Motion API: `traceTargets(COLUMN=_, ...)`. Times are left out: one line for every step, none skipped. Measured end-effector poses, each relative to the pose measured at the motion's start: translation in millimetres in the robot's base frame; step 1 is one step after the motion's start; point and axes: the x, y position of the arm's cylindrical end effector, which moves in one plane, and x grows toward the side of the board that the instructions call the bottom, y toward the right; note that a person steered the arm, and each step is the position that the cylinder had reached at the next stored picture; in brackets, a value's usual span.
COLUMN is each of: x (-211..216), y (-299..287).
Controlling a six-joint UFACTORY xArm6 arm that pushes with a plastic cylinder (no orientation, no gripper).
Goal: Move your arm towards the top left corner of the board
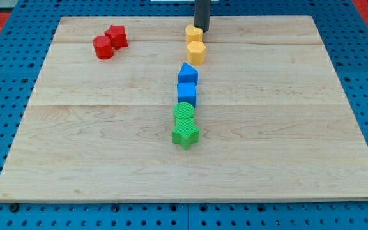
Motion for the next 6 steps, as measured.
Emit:
traceTargets(x=-6, y=-47)
traceTargets(x=-4, y=-107)
traceTargets(x=33, y=-108)
traceTargets(x=82, y=-120)
traceTargets(x=111, y=-121)
traceTargets(x=62, y=-121)
